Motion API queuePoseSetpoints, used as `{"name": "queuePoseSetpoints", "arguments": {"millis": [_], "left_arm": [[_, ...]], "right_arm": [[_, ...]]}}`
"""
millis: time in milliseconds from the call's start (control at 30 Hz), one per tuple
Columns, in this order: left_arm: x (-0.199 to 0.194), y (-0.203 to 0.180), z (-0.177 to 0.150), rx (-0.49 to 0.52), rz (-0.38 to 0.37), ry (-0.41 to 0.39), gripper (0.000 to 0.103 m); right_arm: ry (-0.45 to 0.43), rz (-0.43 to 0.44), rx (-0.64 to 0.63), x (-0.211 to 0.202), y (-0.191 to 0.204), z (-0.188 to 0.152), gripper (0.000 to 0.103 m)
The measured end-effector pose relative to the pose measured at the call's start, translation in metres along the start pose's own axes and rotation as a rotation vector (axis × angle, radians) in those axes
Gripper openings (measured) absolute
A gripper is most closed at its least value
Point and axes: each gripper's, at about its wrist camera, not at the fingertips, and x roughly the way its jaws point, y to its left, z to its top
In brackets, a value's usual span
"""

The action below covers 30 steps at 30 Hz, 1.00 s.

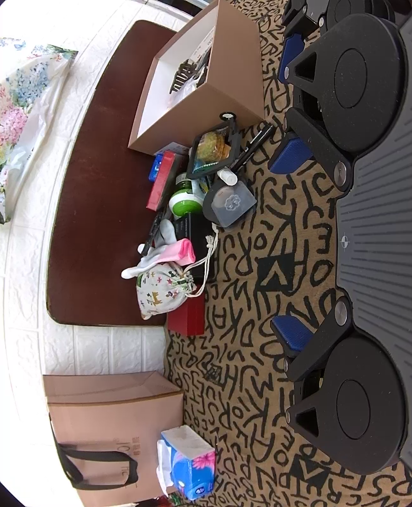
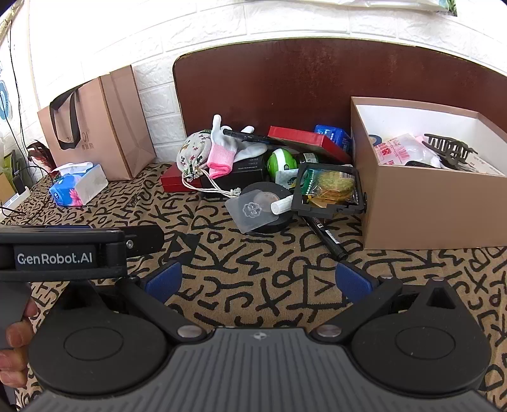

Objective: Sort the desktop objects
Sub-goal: 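Reach the left gripper to the clear plastic hook packet and grasp it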

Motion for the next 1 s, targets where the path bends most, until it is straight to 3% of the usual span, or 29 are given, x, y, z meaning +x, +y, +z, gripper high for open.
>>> {"name": "queuePoseSetpoints", "arguments": {"millis": [367,667,833,1000], "left_arm": [[0.027,0.002,0.006,-0.009,-0.003,0.038,0.101],[0.058,0.007,0.016,-0.028,-0.087,0.063,0.1],[0.085,0.004,0.025,-0.03,-0.174,0.103,0.091],[0.111,-0.002,0.031,-0.032,-0.234,0.137,0.077]], "right_arm": [[0.03,0.024,0.007,0.023,-0.005,0.003,0.103],[0.053,0.085,0.007,0.059,-0.013,0.009,0.103],[0.068,0.134,0.008,0.084,-0.017,0.014,0.102],[0.066,0.163,0.021,0.105,-0.023,0.02,0.092]]}}
